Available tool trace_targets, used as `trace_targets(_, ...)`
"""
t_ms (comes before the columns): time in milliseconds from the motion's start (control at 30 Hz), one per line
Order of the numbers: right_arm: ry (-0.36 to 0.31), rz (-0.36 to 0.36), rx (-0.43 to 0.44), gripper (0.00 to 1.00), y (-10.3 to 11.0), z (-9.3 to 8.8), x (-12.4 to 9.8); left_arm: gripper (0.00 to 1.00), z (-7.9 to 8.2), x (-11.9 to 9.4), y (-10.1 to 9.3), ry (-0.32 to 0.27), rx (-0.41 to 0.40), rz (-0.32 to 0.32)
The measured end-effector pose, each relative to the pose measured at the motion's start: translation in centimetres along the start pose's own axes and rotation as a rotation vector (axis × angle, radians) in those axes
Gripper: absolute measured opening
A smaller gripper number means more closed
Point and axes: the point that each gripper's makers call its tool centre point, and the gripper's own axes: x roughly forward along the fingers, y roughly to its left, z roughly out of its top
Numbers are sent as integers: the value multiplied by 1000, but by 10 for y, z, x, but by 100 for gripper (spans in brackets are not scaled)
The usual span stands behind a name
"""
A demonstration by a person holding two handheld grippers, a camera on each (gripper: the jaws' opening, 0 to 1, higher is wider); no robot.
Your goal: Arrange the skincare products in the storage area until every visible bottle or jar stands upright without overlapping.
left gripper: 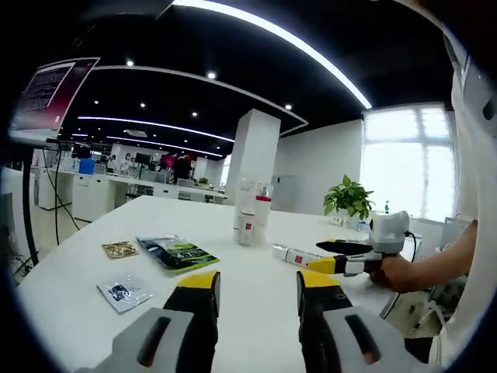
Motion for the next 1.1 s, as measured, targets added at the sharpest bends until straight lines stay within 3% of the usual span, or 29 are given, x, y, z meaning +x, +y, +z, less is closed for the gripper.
trace_targets(200, 3, 60, -35, 67, 8, -1, 5, 40, 21, 40, -26, -24, 41, 59)
trace_targets(433, -44, 67, -33, 67, 5, 8, 2, 40, 40, 68, -28, -32, 56, 162)
trace_targets(567, -53, 91, -44, 69, 9, 9, -1, 42, 52, 71, -38, -50, 97, 181)
trace_targets(867, -88, 100, -71, 70, 9, 14, -11, 47, 53, 51, -66, -75, 145, 206)
trace_targets(1033, -91, -1, -69, 72, -15, 12, -19, 48, 47, 50, -65, -48, 153, 208)
trace_targets(1100, -78, -51, -25, 72, -28, 9, -20, 49, 45, 55, -63, -34, 163, 196)
